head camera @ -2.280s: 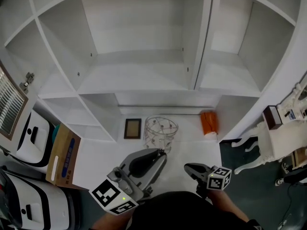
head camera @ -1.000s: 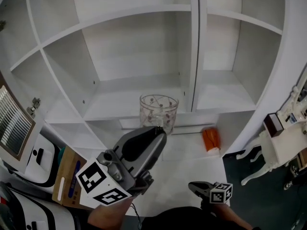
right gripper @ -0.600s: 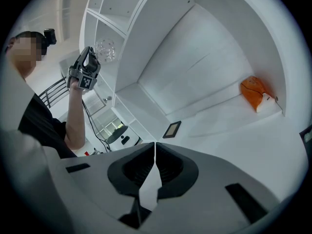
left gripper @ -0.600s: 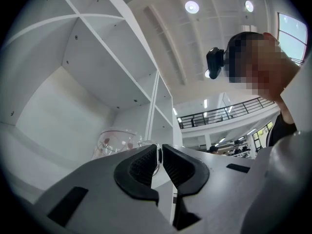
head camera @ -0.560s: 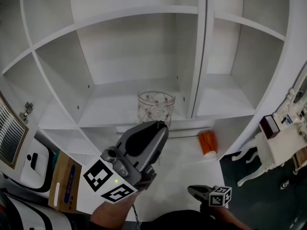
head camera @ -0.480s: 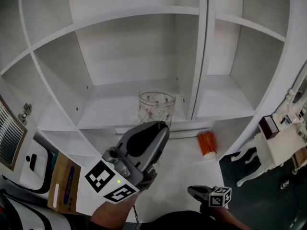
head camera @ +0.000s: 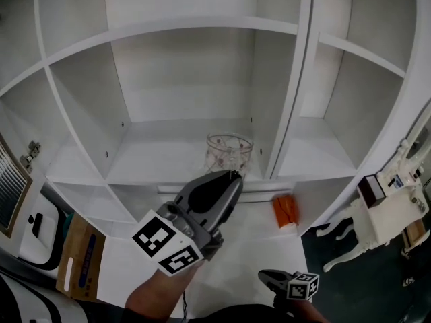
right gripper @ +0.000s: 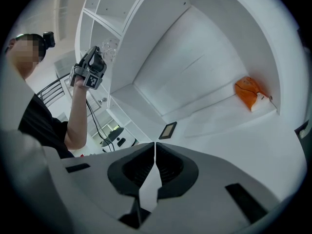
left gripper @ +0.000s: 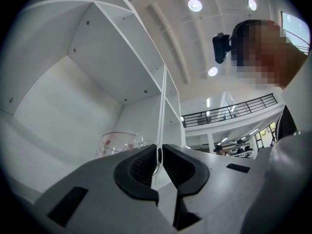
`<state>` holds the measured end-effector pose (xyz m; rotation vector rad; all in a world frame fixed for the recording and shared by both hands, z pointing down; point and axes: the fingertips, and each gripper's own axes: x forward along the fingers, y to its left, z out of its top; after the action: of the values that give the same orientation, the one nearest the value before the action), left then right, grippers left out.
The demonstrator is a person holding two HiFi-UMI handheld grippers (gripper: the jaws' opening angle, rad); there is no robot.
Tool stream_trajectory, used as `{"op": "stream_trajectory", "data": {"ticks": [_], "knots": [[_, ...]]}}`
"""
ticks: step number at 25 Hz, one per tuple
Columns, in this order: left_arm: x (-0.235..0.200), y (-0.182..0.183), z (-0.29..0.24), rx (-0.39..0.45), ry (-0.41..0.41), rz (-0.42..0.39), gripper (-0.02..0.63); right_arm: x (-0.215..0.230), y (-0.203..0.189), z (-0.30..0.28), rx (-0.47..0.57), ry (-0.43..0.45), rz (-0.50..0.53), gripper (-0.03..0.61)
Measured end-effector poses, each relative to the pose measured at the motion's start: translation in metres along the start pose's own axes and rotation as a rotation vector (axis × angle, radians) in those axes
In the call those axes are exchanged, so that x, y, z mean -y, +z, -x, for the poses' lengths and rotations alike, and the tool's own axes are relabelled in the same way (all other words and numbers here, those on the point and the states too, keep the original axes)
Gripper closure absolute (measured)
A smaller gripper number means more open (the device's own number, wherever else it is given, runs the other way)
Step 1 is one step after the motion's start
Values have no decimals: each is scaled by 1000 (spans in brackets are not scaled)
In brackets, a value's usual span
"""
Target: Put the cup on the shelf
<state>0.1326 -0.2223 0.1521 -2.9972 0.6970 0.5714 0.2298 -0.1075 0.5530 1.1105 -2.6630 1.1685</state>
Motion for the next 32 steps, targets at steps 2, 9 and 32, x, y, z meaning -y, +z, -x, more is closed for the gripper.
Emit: {"op": "stream_trajectory", "data": {"ticks": [2, 9, 32], "knots": [[-3, -1, -1, 5, 2, 0, 571, 2, -1, 2, 0, -7, -2, 561], [-14, -9, -7, -21, 30, 26, 572, 1, -1, 6, 14, -16, -1, 561], [-32, -40, -27, -239, 112, -54, 569, -3, -9, 9, 23, -24, -10, 561]]}}
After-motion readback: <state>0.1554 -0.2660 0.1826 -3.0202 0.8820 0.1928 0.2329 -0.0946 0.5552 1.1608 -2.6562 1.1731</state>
